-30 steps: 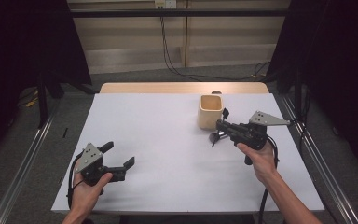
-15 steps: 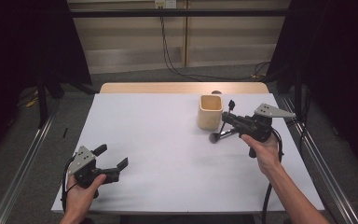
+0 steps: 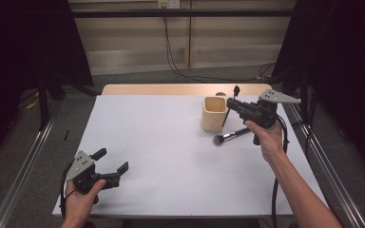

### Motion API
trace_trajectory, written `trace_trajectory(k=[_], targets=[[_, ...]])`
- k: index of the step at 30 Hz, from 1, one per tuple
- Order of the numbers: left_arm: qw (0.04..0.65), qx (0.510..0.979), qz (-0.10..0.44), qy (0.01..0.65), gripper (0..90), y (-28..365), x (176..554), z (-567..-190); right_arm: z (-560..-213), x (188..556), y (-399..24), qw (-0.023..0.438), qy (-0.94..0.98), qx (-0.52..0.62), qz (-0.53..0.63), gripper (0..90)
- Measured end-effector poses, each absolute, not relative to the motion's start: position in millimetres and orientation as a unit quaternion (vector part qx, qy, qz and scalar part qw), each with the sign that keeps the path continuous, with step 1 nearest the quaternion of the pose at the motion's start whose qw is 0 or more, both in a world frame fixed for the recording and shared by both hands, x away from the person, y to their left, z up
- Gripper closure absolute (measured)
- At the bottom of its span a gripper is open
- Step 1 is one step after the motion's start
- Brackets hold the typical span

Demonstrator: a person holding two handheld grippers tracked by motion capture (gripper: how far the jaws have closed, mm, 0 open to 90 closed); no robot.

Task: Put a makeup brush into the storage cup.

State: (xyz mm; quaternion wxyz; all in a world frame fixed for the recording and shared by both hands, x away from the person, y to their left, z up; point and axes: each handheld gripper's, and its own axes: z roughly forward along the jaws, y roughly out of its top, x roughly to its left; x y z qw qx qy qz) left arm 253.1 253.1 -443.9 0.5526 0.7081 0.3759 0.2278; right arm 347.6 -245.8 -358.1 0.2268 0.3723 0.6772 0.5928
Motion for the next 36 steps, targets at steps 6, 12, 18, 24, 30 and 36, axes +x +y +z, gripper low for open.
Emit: trace_trajectory(k=[6, 12, 18, 24, 30, 36], targets=[[0.554, 0.709, 0.229, 0.372, 3.6, 253, 251, -443, -347, 359, -245, 0.235, 0.672, 0.372, 0.596, 86.2], [0.558, 0.71, 0.219, 0.369, 3.6, 251, 251, -443, -340, 367, -242, 0.243, 0.672, 0.372, 0.593, 86.2], [0.556, 0.711, 0.224, 0.368, 3.6, 251, 251, -442, -334, 377, -236, 0.25, 0.675, 0.368, 0.588, 86.2], [0.554, 0.713, 0.225, 0.366, 3.6, 251, 251, -443, -335, 391, -229, 0.256, 0.678, 0.372, 0.58, 86.2], [0.55, 0.717, 0.228, 0.364, 3.6, 251, 251, -443, -338, 399, -228, 0.258, 0.681, 0.377, 0.573, 86.1], [0.546, 0.718, 0.23, 0.365, 3.6, 251, 252, -444, -342, 404, -229, 0.26, 0.682, 0.383, 0.566, 86.2]])
